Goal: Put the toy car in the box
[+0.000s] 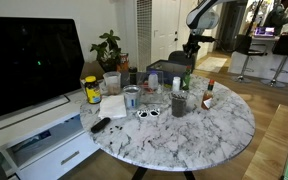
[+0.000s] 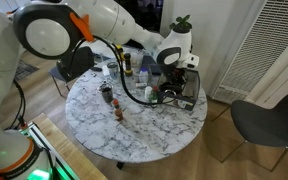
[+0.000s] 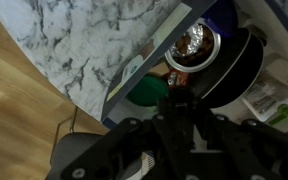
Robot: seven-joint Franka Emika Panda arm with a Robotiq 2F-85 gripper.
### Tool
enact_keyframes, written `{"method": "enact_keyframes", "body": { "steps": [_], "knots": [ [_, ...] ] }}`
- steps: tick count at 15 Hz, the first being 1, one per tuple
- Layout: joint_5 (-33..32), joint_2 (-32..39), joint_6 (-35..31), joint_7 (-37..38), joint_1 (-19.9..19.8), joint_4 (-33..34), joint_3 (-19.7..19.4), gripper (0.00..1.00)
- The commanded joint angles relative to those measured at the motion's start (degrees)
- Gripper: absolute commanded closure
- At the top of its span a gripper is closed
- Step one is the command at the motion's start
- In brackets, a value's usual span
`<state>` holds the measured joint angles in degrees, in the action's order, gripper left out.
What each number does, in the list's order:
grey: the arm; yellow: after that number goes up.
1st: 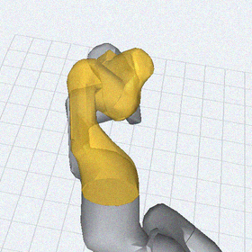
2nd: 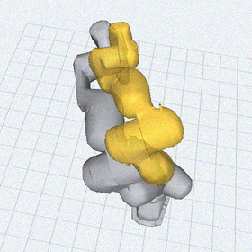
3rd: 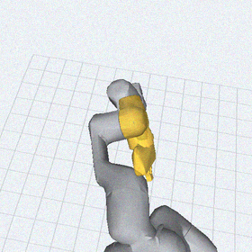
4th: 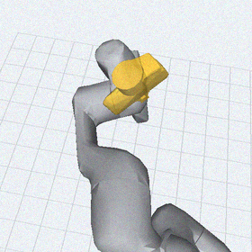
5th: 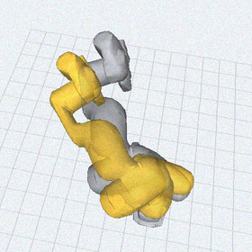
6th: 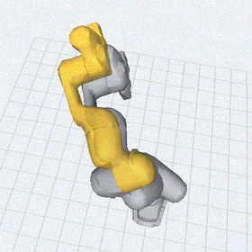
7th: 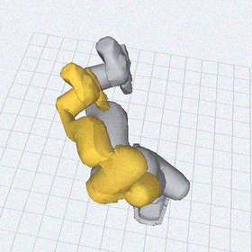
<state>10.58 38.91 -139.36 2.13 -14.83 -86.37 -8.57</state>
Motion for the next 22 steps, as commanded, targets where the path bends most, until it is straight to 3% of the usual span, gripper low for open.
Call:
{"method": "enact_keyframes", "body": {
  "steps": [1, 5, 6, 17, 22],
  "knots": [
    [-0.8, 0.34, 0.14, 0.24, -0.31, 0.61, 0.61, 0.69],
    [-1.12, 0.79, 0.14, 0.24, -0.2, 1.13, 0.57, 0.69],
    [-1.14, 0.79, 0.14, 0.24, -0.21, 1.13, 0.56, 0.92],
    [-12.32, 21.05, 12.51, -10.94, -1.17, 29.61, 0.25, 0.92],
    [-12.96, 28.94, 15.47, -15.11, -1.9, 40.47, -0.77, 0.92]
  ]
}}
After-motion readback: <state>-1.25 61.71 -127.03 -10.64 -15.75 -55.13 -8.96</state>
